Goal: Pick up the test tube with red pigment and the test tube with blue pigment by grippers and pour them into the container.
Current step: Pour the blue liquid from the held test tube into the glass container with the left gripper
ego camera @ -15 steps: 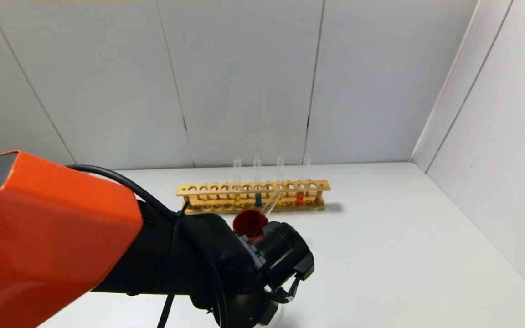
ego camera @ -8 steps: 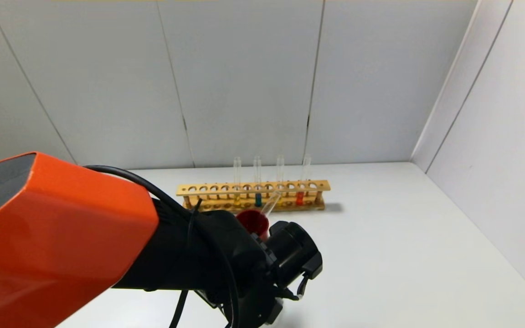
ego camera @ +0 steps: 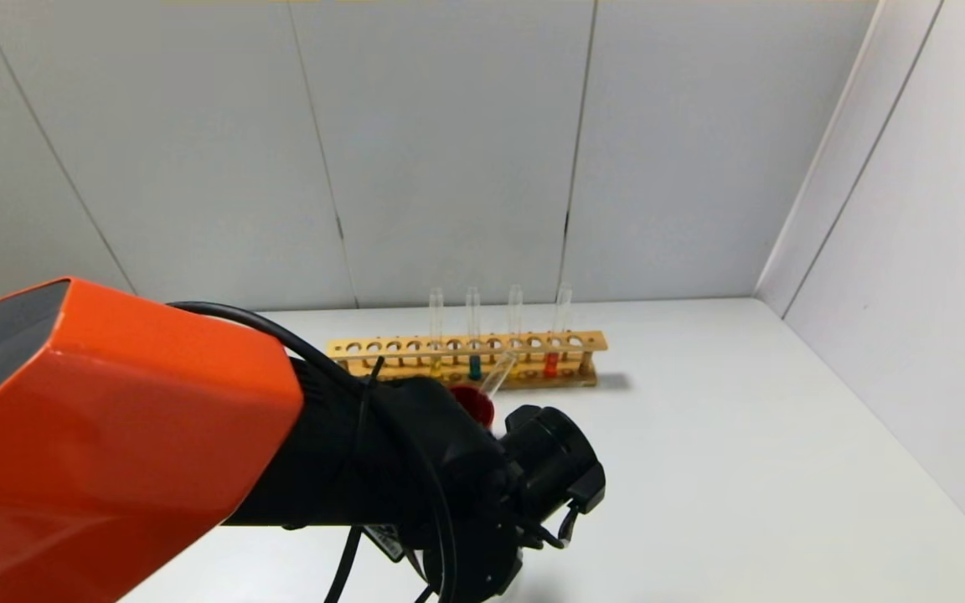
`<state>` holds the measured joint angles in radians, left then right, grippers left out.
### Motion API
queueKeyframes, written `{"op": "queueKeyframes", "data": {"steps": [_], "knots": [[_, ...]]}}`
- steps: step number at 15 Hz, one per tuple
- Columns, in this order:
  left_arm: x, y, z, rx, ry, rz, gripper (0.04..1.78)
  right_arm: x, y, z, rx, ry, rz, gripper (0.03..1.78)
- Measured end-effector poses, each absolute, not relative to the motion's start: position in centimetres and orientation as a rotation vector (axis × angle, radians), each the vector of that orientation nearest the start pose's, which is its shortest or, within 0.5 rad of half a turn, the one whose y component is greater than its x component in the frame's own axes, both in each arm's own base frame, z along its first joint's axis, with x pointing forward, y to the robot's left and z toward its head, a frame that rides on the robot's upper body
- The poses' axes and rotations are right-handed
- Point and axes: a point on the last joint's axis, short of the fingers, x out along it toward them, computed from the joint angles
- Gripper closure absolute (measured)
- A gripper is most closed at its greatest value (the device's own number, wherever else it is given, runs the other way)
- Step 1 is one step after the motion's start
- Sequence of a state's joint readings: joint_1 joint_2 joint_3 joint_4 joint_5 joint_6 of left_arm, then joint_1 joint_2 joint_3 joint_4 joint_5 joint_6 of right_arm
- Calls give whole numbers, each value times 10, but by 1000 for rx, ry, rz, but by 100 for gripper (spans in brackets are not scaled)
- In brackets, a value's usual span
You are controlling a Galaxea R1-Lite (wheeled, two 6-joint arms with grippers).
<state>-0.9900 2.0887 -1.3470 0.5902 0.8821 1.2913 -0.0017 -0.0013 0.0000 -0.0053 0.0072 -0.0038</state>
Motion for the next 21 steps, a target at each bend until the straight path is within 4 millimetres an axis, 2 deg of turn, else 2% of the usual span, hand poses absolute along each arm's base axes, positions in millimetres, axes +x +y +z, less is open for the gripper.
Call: {"op": "queueKeyframes", "data": {"steps": [10, 16, 19, 21], "knots": [[206, -290, 123, 2366, 745, -650, 152, -23, 0, 76, -4, -7, 6, 6], [208, -293, 122, 2370, 748, -651, 152, -23, 0, 76, -4, -7, 6, 6], [207, -291, 124, 2347, 749, -641, 152, -23, 0, 76, -4, -7, 5, 6], [205, -288, 133, 2279, 737, -614, 152, -23, 0, 76, -4, -7, 5, 6]]}}
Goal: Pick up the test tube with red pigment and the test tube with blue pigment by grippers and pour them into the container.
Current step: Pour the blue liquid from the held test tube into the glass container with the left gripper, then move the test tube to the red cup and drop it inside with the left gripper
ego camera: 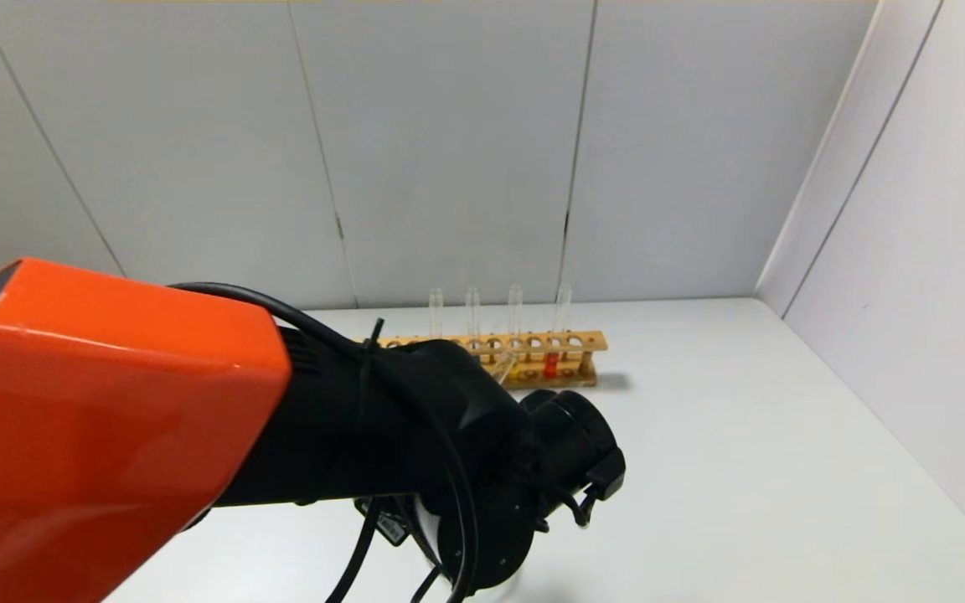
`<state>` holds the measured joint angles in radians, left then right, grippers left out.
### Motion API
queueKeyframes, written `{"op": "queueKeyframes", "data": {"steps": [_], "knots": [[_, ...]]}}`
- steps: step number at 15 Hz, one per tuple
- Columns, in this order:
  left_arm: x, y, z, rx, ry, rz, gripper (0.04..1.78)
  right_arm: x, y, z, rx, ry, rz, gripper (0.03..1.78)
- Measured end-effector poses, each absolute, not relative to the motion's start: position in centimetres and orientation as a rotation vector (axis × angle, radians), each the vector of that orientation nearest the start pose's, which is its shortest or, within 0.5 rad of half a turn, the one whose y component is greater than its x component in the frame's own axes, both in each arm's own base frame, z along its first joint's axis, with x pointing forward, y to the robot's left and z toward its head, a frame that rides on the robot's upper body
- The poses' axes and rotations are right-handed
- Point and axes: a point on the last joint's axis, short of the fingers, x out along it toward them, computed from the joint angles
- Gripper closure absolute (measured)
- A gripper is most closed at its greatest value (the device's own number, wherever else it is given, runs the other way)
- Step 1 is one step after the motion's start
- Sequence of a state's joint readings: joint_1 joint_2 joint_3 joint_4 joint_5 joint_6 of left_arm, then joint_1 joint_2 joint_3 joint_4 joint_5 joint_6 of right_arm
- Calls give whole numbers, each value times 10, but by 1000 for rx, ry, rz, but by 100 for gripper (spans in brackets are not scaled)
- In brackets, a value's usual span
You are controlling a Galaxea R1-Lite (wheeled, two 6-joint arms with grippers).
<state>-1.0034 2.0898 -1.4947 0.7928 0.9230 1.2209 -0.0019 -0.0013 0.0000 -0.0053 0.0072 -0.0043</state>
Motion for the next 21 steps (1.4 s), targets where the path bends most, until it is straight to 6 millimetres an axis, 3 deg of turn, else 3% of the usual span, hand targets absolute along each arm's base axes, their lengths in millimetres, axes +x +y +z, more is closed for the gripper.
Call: {"op": "queueKeyframes", "data": {"steps": [5, 12, 17, 21], "knots": [[191, -272, 172, 1872, 710, -558, 152, -23, 0, 76, -4, -7, 6, 6], [159, -235, 175, 1071, 860, -557, 152, -23, 0, 76, -4, -7, 6, 6], [169, -246, 181, 493, 664, -462, 152, -23, 0, 76, -4, -7, 6, 6], [194, -248, 192, 238, 470, -380, 152, -23, 0, 76, -4, -7, 6, 6]]}}
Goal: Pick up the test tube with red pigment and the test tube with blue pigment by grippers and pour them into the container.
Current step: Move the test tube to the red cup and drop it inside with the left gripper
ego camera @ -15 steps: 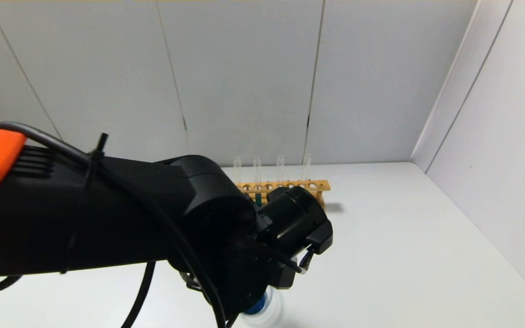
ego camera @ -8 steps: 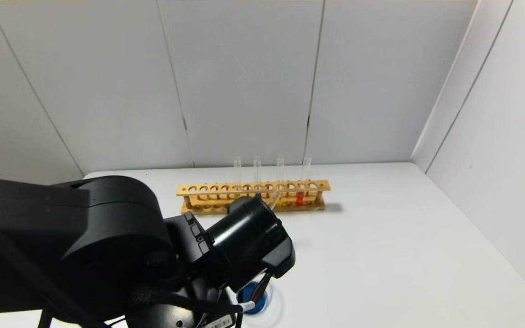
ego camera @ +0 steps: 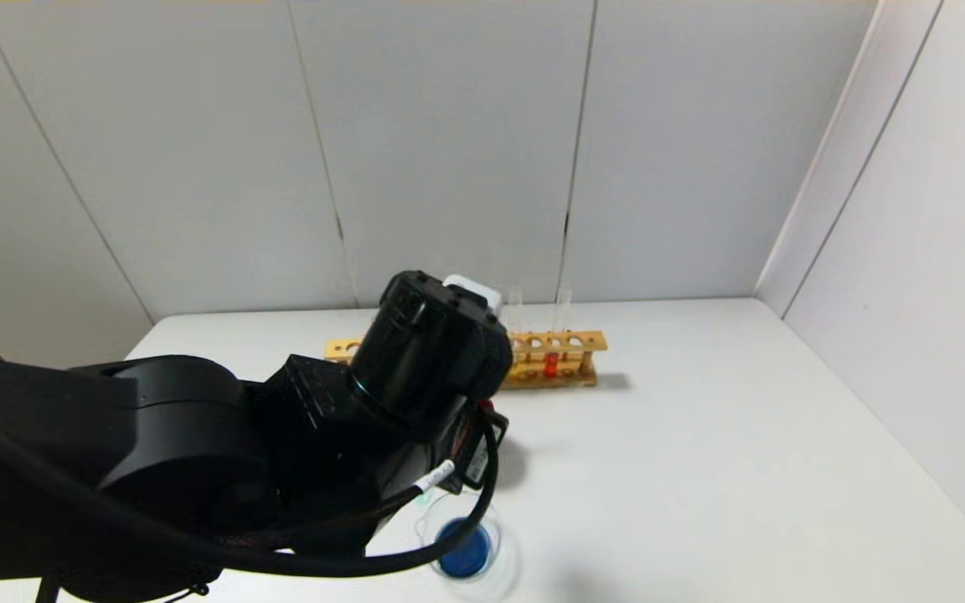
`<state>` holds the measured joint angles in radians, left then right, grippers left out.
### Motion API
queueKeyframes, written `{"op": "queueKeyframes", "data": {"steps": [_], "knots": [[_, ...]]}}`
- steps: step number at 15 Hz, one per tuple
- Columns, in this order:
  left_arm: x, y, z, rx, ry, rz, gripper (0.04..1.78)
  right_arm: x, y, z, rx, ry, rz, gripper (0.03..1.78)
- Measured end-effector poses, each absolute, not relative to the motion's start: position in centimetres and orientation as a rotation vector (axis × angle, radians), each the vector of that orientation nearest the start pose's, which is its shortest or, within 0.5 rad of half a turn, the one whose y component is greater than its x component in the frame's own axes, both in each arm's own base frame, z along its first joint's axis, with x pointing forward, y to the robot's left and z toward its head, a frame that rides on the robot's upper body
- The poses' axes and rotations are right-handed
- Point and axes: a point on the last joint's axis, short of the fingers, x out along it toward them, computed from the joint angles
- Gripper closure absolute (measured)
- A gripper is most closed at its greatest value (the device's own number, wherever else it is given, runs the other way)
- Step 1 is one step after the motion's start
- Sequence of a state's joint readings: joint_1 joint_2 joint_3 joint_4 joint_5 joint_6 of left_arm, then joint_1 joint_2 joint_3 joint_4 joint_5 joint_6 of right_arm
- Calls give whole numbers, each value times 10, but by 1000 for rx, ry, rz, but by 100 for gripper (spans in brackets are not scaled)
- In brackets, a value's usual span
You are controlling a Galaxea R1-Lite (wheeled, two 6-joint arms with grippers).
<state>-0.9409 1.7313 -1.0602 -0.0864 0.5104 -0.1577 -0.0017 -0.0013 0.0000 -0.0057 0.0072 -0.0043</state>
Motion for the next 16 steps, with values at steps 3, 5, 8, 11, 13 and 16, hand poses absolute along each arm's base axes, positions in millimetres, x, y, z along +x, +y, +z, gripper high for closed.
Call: {"op": "queueKeyframes", "data": {"steps": [3, 5, 8, 11, 13, 16], "knots": [[211, -246, 195, 141, 370, -298, 152, -23, 0, 76, -4, -7, 6, 6], [218, -245, 194, 82, 353, -266, 152, -23, 0, 76, -4, -7, 6, 6], [230, -247, 191, -3, 322, -242, 152, -23, 0, 76, -4, -7, 5, 6], [244, -255, 187, -68, 251, -237, 152, -23, 0, 76, -4, -7, 6, 6], [255, -260, 180, -97, 216, -218, 152, -23, 0, 76, -4, -7, 5, 6], [268, -267, 162, -89, 226, -192, 152, -23, 0, 76, -4, -7, 6, 6]]}}
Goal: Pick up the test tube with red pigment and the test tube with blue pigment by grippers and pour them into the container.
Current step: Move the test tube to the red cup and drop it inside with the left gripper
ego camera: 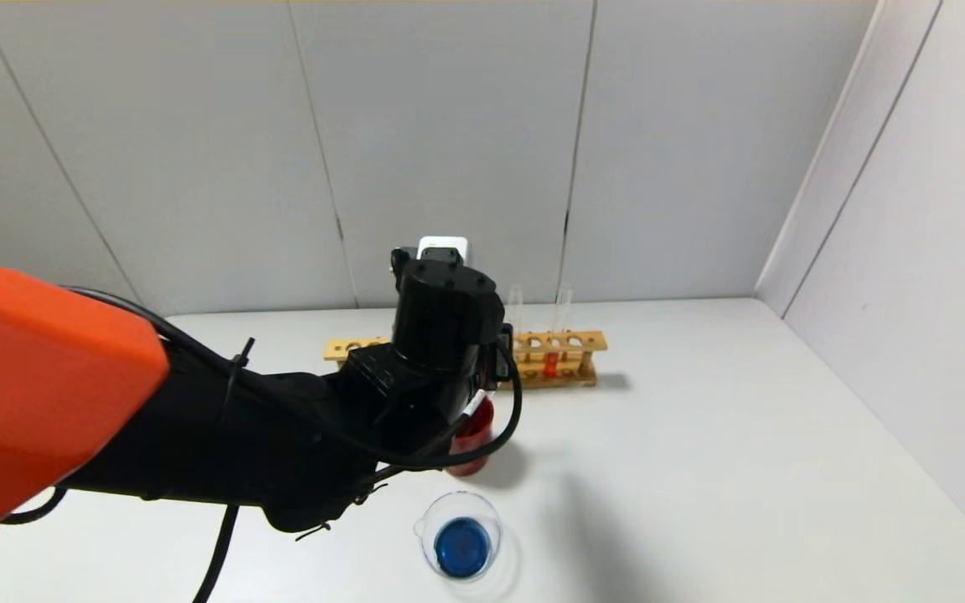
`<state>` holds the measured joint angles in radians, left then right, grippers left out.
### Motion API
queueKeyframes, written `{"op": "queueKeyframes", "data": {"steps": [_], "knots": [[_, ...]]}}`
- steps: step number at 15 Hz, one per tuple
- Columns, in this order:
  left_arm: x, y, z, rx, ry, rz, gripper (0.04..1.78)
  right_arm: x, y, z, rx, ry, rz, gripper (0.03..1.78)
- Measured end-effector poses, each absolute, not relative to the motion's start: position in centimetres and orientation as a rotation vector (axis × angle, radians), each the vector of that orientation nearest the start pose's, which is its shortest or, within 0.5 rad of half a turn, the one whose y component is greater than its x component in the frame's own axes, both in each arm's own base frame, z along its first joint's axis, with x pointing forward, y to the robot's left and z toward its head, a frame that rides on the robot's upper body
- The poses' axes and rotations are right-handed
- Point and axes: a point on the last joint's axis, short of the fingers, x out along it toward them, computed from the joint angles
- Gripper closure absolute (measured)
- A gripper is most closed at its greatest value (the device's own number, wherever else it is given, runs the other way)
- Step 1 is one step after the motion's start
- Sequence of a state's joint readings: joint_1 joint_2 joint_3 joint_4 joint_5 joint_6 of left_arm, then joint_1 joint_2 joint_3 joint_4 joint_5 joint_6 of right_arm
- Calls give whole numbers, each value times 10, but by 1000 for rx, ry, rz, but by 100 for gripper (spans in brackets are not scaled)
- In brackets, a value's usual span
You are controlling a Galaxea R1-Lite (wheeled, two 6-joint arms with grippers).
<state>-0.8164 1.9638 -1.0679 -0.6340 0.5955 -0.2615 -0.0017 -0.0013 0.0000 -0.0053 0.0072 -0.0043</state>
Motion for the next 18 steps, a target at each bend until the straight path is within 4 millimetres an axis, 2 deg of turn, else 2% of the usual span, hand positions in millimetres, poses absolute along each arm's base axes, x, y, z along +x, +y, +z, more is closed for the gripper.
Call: {"op": "queueKeyframes", "data": {"steps": [5, 10, 12, 15, 18], "knots": [[282, -265, 144, -56, 257, -140, 152, -23, 0, 76, -4, -7, 6, 6], [287, -266, 131, -34, 286, -139, 152, -23, 0, 76, -4, -7, 6, 6], [288, -267, 126, -25, 296, -139, 145, -23, 0, 76, -4, -7, 6, 6], [289, -269, 119, -12, 312, -139, 116, -23, 0, 76, -4, -7, 6, 6], [289, -270, 117, -4, 317, -142, 64, -23, 0, 76, -4, -7, 6, 6]]}}
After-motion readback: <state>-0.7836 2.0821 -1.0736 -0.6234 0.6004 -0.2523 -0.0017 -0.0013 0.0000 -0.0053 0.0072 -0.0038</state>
